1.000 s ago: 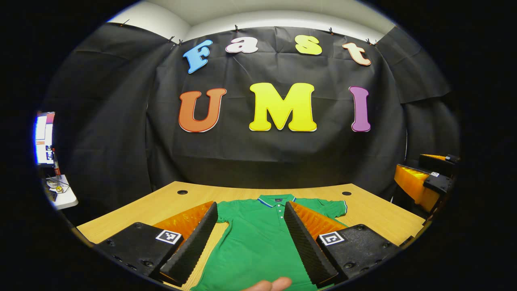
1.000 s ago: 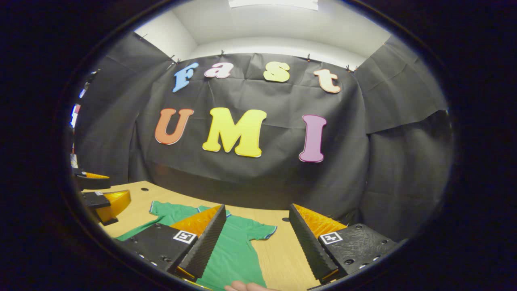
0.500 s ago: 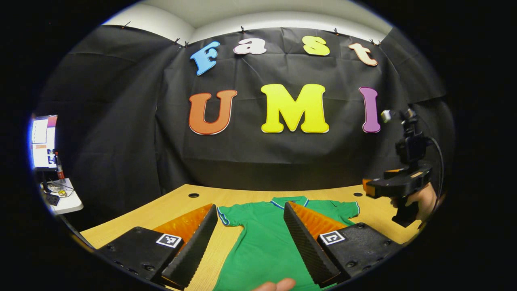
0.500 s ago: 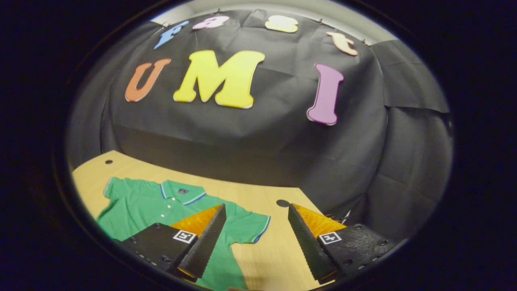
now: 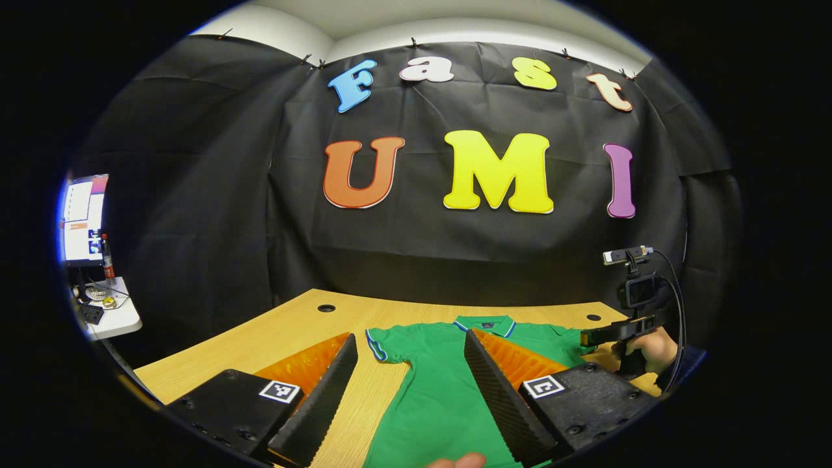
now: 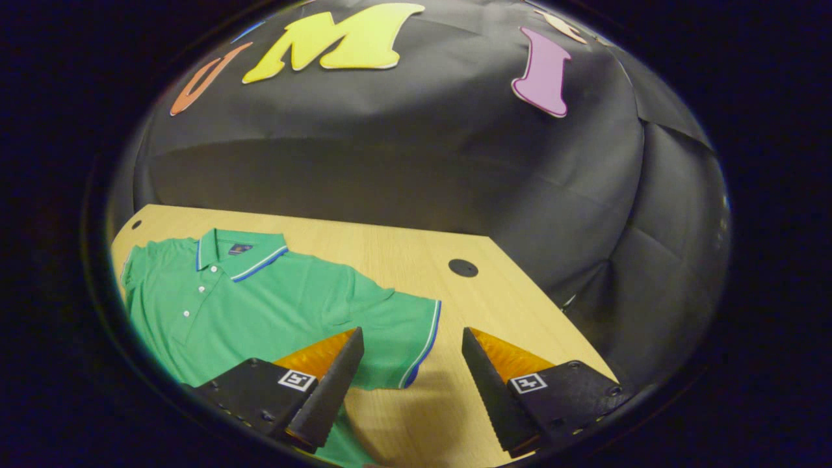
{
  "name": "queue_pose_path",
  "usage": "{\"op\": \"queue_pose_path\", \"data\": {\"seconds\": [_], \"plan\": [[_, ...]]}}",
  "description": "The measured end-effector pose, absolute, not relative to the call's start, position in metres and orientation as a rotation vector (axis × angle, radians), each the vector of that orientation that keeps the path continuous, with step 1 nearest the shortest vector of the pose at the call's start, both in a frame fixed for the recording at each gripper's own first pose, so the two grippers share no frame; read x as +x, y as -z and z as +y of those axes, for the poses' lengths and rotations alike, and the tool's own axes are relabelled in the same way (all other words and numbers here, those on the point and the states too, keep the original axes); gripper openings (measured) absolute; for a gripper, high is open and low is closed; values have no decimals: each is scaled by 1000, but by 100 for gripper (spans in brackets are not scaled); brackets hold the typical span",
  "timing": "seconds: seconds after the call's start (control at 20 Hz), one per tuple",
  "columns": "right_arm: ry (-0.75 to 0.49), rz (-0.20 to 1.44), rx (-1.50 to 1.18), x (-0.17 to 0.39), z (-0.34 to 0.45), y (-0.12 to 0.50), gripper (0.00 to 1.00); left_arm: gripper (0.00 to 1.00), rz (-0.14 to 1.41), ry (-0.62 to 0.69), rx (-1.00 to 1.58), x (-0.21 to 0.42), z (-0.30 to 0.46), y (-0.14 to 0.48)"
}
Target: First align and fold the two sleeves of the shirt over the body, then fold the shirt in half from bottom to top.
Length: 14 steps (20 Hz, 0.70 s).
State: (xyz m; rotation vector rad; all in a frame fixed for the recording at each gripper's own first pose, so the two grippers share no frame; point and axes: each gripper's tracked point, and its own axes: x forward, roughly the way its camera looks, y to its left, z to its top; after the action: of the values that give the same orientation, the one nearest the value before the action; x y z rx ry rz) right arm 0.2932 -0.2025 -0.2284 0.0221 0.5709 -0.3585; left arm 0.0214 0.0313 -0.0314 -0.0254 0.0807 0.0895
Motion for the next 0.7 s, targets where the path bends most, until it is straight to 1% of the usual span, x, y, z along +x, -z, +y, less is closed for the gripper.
{"op": "queue_pose_path", "data": {"seconds": [0.05, 0.1, 0.15, 0.2, 0.25, 0.3, 0.35, 0.4, 0.45, 0.5, 0.55, 0.65, 0.7], "plan": [[364, 580, 45, 293, -207, 232, 88, 100, 78, -85, -24, 22, 31, 30], [380, 595, 63, 293, -212, 237, 92, 100, 78, -81, -25, 22, 30, 31], [381, 613, 83, 296, -213, 243, 92, 100, 80, -78, -28, 22, 30, 32], [375, 633, 98, 299, -214, 249, 89, 100, 85, -75, -32, 22, 28, 33], [368, 646, 125, 302, -213, 255, 88, 100, 91, -70, -36, 24, 27, 35], [365, 667, 155, 302, -212, 260, 90, 100, 98, -70, -40, 25, 28, 37], [359, 694, 185, 303, -210, 268, 89, 100, 106, -74, -44, 26, 28, 39], [346, 695, 232, 306, -206, 269, 84, 100, 113, -77, -48, 27, 29, 41], [350, 697, 276, 309, -205, 271, 82, 100, 117, -80, -51, 28, 30, 42], [356, 707, 317, 309, -207, 272, 71, 100, 119, -84, -52, 29, 32, 43], [374, 690, 329, 312, -214, 273, 71, 100, 120, -88, -52, 28, 33, 43], [380, 681, 352, 312, -217, 274, 47, 100, 125, -89, -56, 30, 33, 45], [370, 675, 356, 313, -217, 274, 39, 100, 128, -86, -57, 29, 32, 44]]}}
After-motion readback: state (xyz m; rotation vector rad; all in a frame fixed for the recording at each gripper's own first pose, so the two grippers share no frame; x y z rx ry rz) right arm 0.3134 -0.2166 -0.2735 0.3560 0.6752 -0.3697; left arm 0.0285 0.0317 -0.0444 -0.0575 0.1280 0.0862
